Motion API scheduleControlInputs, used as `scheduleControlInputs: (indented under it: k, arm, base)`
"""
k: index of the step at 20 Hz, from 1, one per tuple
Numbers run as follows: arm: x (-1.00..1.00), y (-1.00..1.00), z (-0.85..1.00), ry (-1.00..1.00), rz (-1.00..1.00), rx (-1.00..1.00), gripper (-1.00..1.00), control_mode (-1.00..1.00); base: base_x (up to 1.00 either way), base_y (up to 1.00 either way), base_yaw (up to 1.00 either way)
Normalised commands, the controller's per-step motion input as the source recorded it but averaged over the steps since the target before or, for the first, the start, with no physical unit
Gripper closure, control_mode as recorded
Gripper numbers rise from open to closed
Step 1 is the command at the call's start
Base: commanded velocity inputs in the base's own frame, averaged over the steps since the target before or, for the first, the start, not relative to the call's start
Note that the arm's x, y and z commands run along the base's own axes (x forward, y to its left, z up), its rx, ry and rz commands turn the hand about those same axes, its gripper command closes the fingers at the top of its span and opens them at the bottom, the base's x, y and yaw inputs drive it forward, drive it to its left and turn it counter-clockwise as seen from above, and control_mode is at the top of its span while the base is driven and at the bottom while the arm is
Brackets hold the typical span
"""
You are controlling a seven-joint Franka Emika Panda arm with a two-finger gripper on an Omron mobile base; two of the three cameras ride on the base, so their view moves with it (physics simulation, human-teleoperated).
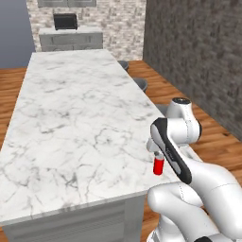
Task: Four empty soda cans are scattered around the kitchen. Gather all the cans and cluster them next to the stove for recycling.
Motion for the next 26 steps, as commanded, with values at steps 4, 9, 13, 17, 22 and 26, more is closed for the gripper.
scheduleControlInputs:
  k: [4,9,13,17,22,26]
  arm:
    - [0.26,0.0,-0.02,0.0,0.0,0.0,-1.0,-1.0]
    - [0.2,0.0,-0.05,0.0,0.0,0.0,-1.0,-1.0]
    - [0.07,0.0,-0.06,0.02,0.0,0.0,-1.0,-1.0]
    - [0.08,0.0,-0.13,0.03,0.0,0.0,-1.0,-1.0]
    - [0.01,-0.01,-0.12,0.04,0.0,0.0,-1.0,-1.0]
    - [0.0,0.0,-0.16,0.04,0.0,0.0,-1.0,-1.0]
  base:
    - [0.0,0.0,0.0]
    - [0.0,0.0,0.0]
    - [0.0,0.0,0.0]
    - [0.0,0.0,0.0]
    - [0.0,0.0,0.0]
    - [0.0,0.0,0.0]
